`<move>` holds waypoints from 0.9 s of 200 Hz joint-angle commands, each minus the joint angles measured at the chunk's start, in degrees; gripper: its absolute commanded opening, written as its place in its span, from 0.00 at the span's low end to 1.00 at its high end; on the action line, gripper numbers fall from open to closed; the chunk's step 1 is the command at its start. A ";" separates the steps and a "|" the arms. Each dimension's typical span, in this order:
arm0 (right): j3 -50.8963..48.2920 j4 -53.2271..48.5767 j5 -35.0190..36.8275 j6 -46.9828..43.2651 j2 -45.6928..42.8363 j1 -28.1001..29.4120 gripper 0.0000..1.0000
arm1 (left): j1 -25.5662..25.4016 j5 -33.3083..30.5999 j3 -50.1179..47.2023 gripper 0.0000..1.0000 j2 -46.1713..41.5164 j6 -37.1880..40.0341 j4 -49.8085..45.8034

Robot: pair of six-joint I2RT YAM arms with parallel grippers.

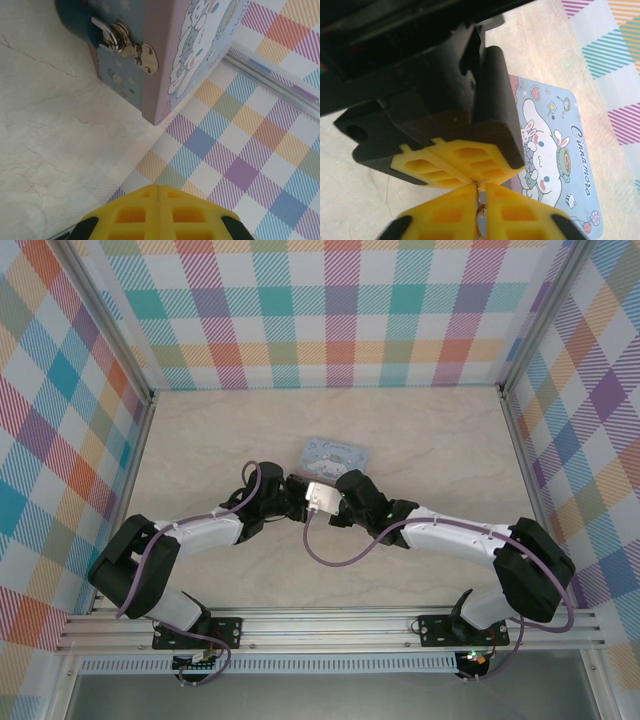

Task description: Unlock a padlock with a key

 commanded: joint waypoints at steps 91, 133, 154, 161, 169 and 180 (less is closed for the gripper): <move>-8.47 15.90 -68.57 55.21 -13.64 -28.98 0.65 | -0.94 3.77 11.80 0.00 -11.47 58.94 -13.99; -8.41 30.14 -74.11 67.42 -9.48 -29.14 0.65 | -0.96 9.86 13.65 0.00 -12.33 65.32 -14.00; -7.75 35.01 -75.52 71.07 -7.24 -28.83 0.64 | -1.01 10.39 13.58 0.00 -12.78 66.32 -12.83; -7.60 35.29 -75.48 71.22 -6.79 -28.75 0.64 | -0.96 10.45 13.59 0.00 -12.94 66.47 -12.53; -7.51 35.54 -75.23 71.31 -6.36 -28.60 0.63 | -1.01 10.34 13.66 0.00 -12.99 66.67 -12.36; -7.29 36.22 -75.20 71.69 -5.82 -28.52 0.62 | -1.01 10.45 13.50 0.00 -13.08 66.55 -11.44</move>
